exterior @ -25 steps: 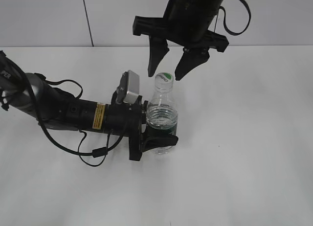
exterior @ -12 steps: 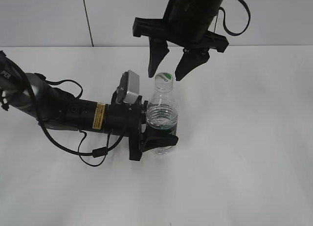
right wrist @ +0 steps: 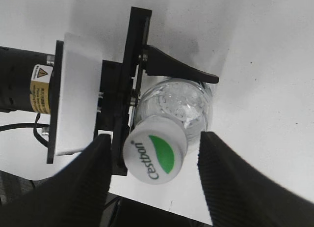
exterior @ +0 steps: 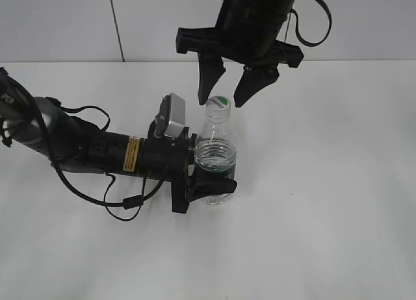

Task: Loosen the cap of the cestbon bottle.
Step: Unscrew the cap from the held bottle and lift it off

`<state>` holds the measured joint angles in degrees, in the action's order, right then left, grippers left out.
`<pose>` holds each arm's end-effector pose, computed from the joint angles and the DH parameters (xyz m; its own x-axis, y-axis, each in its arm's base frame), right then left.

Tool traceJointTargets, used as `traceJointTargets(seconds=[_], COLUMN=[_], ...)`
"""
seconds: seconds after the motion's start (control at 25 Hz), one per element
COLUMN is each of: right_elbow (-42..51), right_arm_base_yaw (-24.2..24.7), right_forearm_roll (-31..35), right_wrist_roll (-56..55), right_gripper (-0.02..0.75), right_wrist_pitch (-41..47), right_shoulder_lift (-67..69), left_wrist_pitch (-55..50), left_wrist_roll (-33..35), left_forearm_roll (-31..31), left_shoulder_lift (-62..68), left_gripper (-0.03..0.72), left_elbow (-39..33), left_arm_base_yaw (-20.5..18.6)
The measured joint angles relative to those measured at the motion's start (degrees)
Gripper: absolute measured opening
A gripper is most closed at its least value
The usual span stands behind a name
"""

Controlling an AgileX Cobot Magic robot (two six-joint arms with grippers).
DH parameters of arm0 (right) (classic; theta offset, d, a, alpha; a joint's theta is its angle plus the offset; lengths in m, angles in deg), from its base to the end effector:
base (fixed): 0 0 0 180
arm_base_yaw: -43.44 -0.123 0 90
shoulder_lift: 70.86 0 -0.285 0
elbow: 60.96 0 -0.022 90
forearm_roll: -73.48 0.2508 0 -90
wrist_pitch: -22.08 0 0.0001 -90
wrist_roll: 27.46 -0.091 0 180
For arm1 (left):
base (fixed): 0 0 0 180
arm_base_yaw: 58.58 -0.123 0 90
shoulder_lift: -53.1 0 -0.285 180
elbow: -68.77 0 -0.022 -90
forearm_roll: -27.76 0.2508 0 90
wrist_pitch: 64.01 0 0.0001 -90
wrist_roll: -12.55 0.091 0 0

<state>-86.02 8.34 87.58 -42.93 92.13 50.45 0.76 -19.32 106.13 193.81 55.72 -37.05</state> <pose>0.3329 0.2594 0.2752 -0.9542 -0.2565 -0.1538 -0.2920 0.9101 0.2938 0.3269 -0.2156 0.0607 -0.0854 0.3004 -0.9500 0.9963 0.0279 -0.0807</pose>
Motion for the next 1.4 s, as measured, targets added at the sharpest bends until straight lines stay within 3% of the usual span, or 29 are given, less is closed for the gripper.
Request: traceJointTargets(seconds=[1.08, 1.4], right_elbow=[0.00, 0.00], right_arm_base_yaw=[0.00, -0.15], right_forearm_roll=[0.01, 0.08], right_wrist_roll=[1.10, 1.10], right_gripper=[0.427, 0.305], right_wrist_pitch=[-0.05, -0.05], right_shoulder_lift=[1.26, 1.26], left_wrist_pitch=[-0.33, -0.33], left_wrist_roll=[-0.05, -0.05], left_forearm_roll=[-1.14, -1.20], left_shoulder_lift=[0.00, 0.00], left_gripper=[0.400, 0.400], left_elbow=[0.00, 0.00], left_arm_base_yaw=[0.10, 0.10])
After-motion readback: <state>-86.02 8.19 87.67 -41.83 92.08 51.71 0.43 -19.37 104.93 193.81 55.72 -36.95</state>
